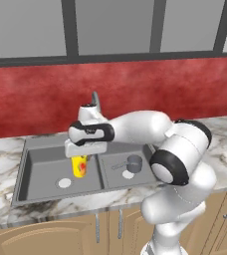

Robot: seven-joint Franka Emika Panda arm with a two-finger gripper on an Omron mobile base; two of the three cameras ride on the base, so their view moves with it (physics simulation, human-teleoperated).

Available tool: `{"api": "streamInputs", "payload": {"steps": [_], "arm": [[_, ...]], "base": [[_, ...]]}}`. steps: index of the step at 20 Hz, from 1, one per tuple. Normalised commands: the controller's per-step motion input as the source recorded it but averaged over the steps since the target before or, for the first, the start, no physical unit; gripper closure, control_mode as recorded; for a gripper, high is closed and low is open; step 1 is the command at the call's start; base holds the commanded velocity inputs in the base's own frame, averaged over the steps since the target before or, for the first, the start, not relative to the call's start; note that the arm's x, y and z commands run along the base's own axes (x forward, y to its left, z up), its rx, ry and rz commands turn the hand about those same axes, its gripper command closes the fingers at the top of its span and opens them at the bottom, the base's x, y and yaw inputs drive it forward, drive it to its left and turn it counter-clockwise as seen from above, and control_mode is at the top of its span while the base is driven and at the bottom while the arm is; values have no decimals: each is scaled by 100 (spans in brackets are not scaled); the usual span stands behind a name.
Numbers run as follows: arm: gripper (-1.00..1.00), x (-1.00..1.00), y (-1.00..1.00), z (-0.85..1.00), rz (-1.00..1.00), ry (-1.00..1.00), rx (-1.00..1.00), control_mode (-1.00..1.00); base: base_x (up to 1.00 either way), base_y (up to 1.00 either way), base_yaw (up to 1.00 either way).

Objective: Move any existing items from the left basin to the right basin for drying. Then move the cup from the counter to the left basin of the sink for washing.

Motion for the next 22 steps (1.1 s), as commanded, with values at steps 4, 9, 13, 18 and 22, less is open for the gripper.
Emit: {"api": "streamInputs", "payload": {"steps": [4,9,13,18,22], "arm": [[100,30,31,-32,0,0,-2,-100],[100,28,23,-28,0,0,-1,-100],[100,24,14,-27,0,0,-2,-100],[100,32,12,-31,0,0,-3,-100],[100,19,5,-33,0,-1,-2,-100]], "base": [[0,0,0],[0,0,0],[0,0,0],[0,0,0],[0,0,0]]}}
